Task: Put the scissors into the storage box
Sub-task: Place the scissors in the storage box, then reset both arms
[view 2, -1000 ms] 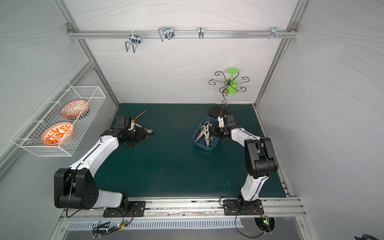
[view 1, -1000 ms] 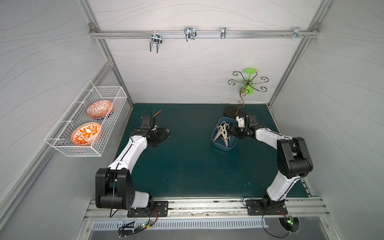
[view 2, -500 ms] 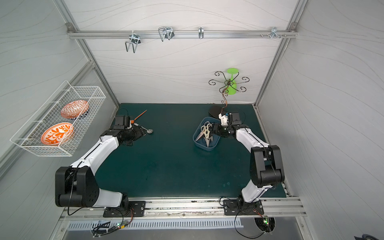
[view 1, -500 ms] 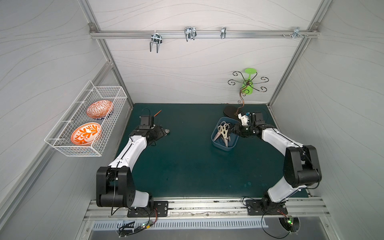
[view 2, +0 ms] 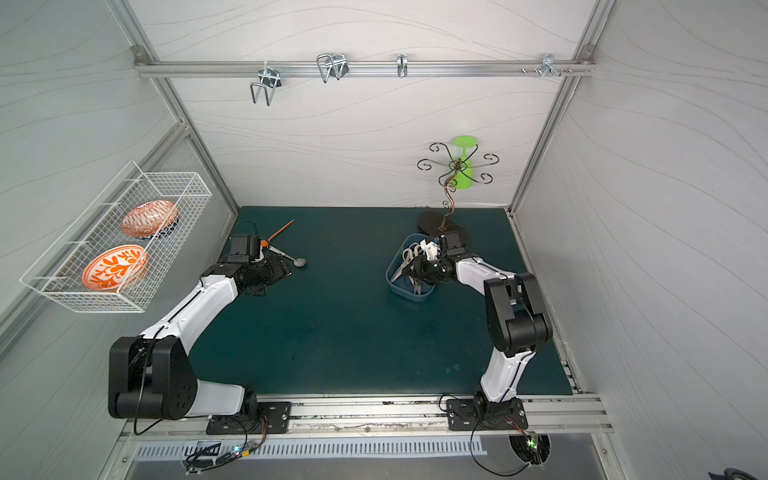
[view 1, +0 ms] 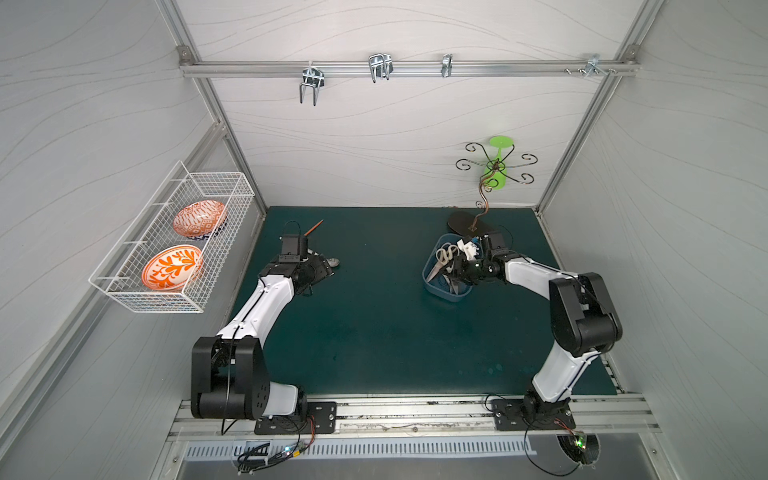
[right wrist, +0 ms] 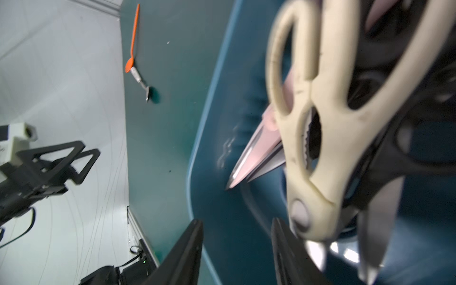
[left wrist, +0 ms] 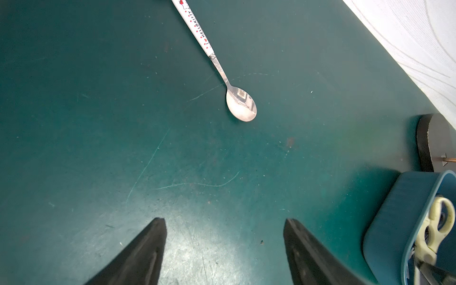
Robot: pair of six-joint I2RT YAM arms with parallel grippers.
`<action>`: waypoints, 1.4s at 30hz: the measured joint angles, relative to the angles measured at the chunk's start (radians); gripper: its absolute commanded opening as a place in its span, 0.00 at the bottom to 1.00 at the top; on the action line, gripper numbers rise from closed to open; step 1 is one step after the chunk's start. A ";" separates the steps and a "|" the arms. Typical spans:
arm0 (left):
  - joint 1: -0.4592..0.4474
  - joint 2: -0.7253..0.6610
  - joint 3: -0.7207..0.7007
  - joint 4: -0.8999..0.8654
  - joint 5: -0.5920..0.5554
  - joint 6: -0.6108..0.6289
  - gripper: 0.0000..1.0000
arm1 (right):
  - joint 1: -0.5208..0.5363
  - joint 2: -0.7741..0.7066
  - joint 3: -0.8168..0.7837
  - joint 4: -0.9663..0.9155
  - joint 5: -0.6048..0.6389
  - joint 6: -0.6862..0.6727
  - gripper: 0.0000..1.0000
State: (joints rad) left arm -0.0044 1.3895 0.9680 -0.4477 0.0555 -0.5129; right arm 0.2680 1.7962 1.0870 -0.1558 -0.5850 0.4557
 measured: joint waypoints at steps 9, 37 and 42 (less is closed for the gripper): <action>0.000 -0.002 -0.005 0.000 0.000 -0.003 0.79 | -0.050 0.061 0.089 0.027 0.000 0.002 0.49; 0.000 0.058 -0.486 0.924 -0.377 0.412 0.82 | -0.157 -0.297 -0.594 0.681 0.702 -0.421 0.97; 0.000 0.155 -0.564 1.154 -0.328 0.435 1.00 | -0.172 -0.242 -0.688 0.886 0.645 -0.445 0.99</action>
State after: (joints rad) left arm -0.0044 1.5448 0.4042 0.7067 -0.2722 -0.0776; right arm 0.0959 1.5539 0.3988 0.7303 0.0605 0.0105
